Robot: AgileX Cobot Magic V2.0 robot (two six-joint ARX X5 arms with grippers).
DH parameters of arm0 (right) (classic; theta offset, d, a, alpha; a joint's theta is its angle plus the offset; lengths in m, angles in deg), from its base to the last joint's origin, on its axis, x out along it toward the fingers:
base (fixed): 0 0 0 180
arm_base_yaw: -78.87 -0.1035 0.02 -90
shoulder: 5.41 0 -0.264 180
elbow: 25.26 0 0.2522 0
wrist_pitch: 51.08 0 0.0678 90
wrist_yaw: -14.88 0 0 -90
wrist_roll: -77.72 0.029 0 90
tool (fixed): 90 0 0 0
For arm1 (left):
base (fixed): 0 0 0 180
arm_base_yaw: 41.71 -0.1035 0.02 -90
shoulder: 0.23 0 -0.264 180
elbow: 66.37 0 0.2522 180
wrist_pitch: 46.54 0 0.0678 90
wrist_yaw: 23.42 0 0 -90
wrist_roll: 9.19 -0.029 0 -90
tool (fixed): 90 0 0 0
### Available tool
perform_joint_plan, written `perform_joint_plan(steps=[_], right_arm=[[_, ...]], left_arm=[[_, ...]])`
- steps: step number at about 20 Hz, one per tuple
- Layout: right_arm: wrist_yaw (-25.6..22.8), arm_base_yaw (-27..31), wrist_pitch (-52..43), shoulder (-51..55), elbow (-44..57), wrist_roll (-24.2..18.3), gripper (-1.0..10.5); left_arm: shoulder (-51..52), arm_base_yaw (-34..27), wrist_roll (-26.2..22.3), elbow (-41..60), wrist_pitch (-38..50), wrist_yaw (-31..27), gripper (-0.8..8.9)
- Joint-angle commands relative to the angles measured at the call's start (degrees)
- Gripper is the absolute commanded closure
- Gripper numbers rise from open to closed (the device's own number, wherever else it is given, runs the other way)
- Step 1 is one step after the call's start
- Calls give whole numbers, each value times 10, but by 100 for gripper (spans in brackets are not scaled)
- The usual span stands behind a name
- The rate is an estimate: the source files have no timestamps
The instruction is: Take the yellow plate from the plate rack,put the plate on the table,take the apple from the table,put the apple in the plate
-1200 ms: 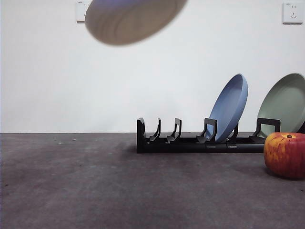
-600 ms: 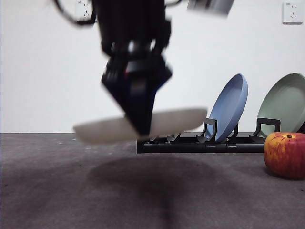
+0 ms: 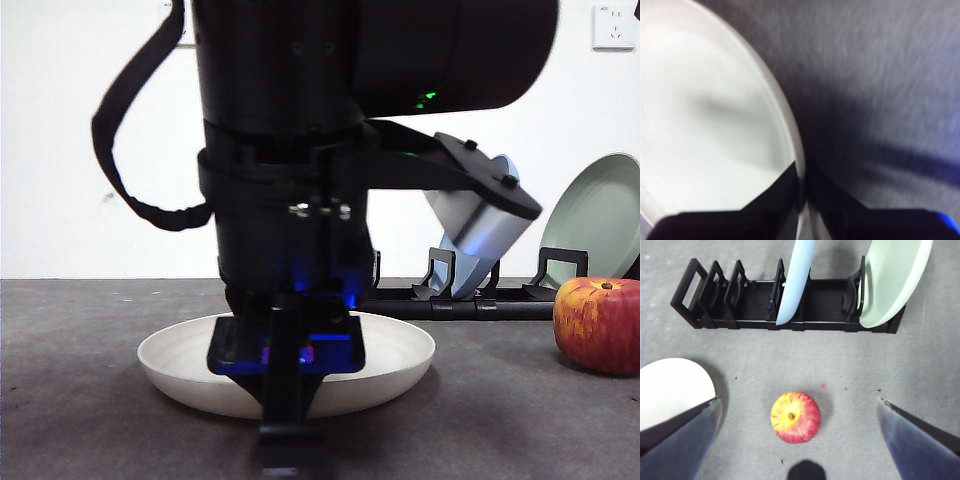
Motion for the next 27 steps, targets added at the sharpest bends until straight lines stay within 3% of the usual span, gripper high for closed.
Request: perform_joint_plan(steps=[1,6,10,18,22,27], right_arm=[[2,0,-2,-5,-2,-4,321],[2,0,0,-9,-2,-4,321],[2,0,0,-11,-2,-3,321],[2,0,1,-11,-2,-4,321],[2,0,1,-14,-2,-4,321],[2,0,15,-39,-2,-5,320]], left_arm=[[-14,5,6,6,25,15,820],[-14,5,23,6,9,31,804],[-14,4,33,4,-5,64,535],[28,-4,69,-105,-112,65,529],[128,-23,98,-167,-133,79,529],[306,-110,164,-197,-124,79,530]])
